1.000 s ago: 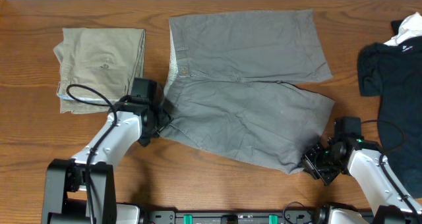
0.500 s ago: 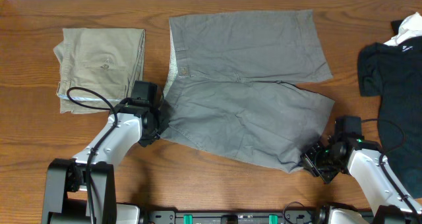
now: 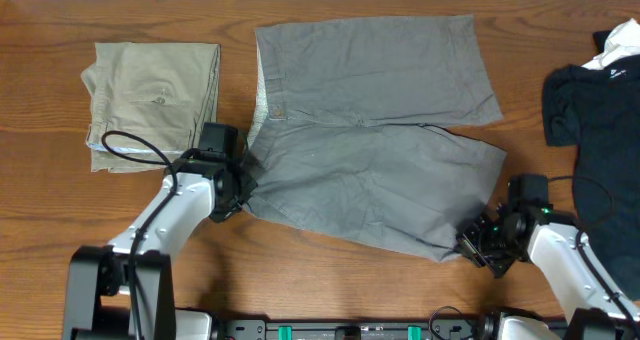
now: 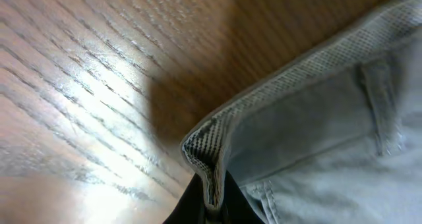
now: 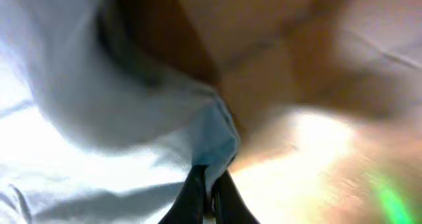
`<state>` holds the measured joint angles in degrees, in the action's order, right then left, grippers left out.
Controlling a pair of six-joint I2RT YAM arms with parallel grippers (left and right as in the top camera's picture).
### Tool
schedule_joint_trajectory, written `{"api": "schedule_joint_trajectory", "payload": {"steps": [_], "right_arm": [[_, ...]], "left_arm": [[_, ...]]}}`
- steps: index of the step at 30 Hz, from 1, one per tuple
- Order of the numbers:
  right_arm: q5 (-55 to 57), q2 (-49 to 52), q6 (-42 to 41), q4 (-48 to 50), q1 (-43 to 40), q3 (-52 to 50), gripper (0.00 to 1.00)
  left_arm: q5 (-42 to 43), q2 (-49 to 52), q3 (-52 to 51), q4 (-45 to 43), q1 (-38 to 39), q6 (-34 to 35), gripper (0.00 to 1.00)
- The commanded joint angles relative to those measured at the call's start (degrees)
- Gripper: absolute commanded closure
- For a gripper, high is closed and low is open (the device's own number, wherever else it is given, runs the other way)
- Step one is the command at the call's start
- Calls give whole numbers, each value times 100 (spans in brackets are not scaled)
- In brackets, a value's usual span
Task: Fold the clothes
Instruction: 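Lift the near edge with both grippers and fold it toward the far edge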
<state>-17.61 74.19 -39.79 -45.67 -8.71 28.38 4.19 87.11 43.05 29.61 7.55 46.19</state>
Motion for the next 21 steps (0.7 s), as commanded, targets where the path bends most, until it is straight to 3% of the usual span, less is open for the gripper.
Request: {"api": "schedule_joint_trajectory", "payload": {"steps": [1, 21], "right_arm": [[367, 48, 514, -356, -11, 546, 99], [369, 48, 1659, -2210, -13, 3309, 99]], "left_arm": [[-59, -459, 203, 199, -15, -603, 94], [-59, -2557, 380, 2153, -13, -807, 94]]}}
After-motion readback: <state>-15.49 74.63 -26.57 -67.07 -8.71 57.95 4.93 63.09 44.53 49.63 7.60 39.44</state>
